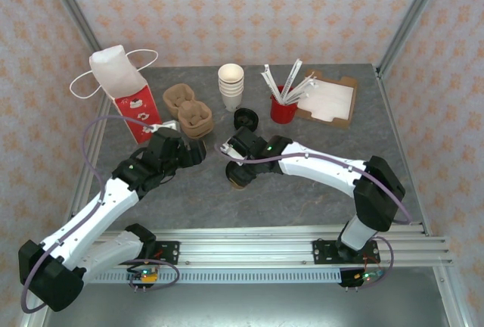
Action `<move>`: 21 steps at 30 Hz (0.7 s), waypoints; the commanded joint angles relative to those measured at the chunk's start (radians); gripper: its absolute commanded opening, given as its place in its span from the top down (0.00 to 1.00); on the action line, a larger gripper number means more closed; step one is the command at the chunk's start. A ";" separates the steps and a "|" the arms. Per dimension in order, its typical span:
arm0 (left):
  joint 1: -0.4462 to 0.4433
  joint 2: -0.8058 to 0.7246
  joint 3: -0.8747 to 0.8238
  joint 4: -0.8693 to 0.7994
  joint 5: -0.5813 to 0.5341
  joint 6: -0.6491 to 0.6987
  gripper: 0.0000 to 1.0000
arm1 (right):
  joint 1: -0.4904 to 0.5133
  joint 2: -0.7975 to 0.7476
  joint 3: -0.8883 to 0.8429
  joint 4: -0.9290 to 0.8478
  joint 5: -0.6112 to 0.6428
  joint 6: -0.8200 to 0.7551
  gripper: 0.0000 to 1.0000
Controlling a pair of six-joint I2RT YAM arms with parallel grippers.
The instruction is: Pack the takeout coffee
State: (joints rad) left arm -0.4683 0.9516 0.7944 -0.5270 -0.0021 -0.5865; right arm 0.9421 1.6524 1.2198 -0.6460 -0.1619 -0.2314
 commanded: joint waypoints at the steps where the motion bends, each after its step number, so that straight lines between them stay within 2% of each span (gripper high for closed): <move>1: 0.010 -0.006 0.003 -0.004 0.001 -0.010 0.10 | -0.014 0.077 -0.070 -0.205 0.100 0.002 0.47; 7: 0.010 -0.032 -0.003 -0.008 0.000 -0.008 0.10 | -0.055 -0.024 -0.008 -0.210 0.056 0.035 0.44; 16: 0.010 -0.039 -0.010 -0.005 0.006 0.000 0.10 | -0.082 -0.022 0.020 -0.215 0.067 0.065 0.34; 21: 0.010 -0.030 -0.011 0.006 0.019 -0.002 0.10 | -0.096 -0.040 0.049 -0.203 0.032 0.093 0.30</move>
State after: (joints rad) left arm -0.4683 0.9253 0.7937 -0.5274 0.0048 -0.5861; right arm 0.8600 1.6119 1.2488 -0.7654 -0.1566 -0.1612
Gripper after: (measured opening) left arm 0.897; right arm 0.695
